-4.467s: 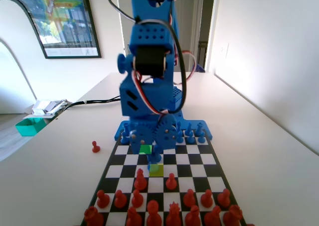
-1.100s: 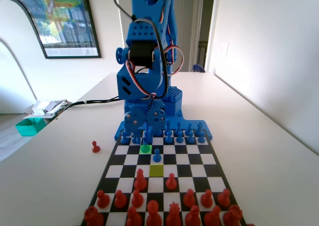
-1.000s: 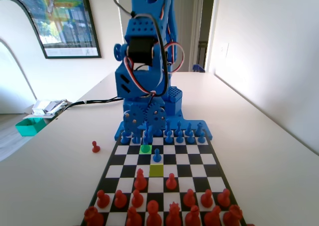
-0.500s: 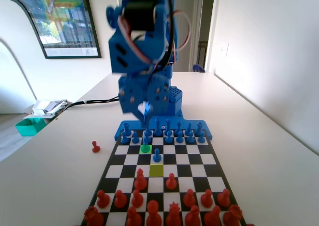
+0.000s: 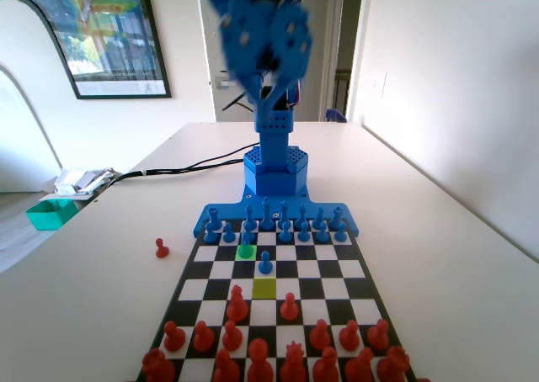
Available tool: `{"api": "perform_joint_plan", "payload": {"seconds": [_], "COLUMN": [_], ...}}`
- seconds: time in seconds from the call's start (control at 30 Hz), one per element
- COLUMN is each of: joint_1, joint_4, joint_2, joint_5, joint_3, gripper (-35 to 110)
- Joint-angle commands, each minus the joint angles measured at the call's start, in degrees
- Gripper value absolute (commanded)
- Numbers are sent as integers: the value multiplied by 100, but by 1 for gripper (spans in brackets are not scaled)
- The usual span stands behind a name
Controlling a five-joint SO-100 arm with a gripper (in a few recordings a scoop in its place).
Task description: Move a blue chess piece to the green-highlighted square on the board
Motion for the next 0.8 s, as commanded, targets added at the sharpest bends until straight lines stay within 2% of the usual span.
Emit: {"api": "perform_joint_plan", "payload": {"seconds": [0.0, 0.17, 0.37, 0.77], "joint_1": [-35, -220, -483, -624], "joint_4": [606, 1248, 1283, 492], "joint_2": [958, 1960, 2953, 4342], "joint_5": [26, -18, 211, 466], "joint_3": [-439, -369, 132, 1345], "gripper": [1, 1, 1, 1]}}
